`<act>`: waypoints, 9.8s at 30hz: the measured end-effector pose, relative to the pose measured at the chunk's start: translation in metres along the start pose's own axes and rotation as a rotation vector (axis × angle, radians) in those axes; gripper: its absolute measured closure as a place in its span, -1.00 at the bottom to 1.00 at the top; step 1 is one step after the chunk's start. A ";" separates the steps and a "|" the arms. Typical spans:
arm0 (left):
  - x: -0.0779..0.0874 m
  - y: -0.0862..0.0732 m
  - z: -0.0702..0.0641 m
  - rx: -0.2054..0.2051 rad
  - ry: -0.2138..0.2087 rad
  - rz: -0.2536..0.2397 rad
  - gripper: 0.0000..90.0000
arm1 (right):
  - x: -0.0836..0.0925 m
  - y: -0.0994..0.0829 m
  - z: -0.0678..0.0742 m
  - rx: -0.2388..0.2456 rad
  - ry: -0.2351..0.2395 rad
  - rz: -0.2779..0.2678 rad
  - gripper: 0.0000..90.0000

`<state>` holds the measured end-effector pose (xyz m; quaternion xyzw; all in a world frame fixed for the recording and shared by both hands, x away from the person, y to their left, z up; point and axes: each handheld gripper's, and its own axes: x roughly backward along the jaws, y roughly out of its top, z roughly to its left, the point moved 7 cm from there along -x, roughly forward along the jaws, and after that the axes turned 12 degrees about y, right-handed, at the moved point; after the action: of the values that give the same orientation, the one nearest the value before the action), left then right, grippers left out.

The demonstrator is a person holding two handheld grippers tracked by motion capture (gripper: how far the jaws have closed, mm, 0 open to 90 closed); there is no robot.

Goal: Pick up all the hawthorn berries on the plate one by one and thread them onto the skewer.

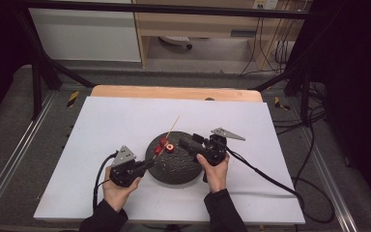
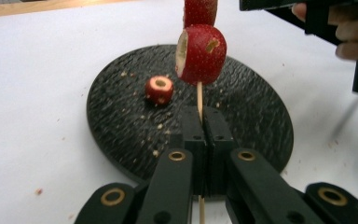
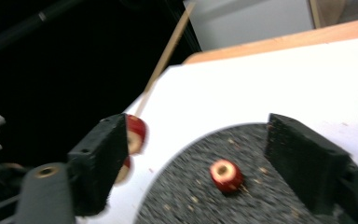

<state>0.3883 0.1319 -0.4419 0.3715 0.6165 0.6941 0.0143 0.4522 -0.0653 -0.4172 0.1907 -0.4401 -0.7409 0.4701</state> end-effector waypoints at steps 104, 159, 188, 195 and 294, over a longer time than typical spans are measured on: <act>0.041 -0.056 0.057 -0.057 0.020 0.126 0.97 | -0.095 -0.022 -0.033 0.190 -0.105 0.879 0.39; 0.034 -0.050 0.033 -0.041 0.007 0.090 0.97 | -0.008 -0.026 -0.003 0.023 0.030 0.273 0.39; 0.026 -0.051 0.008 -0.053 -0.018 0.062 0.97 | 0.002 -0.022 -0.004 -0.068 0.042 -0.061 0.39; 0.026 -0.052 0.007 -0.056 -0.020 0.060 0.97 | 0.003 -0.013 -0.002 -0.072 0.052 -0.107 0.39; 0.009 -0.020 -0.017 0.092 0.001 -0.035 0.98 | -0.036 0.002 0.019 -0.196 0.146 -0.364 0.41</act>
<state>0.3639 0.1268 -0.4535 0.3608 0.6542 0.6646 0.0092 0.4575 -0.0253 -0.4103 0.2735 -0.2891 -0.8369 0.3757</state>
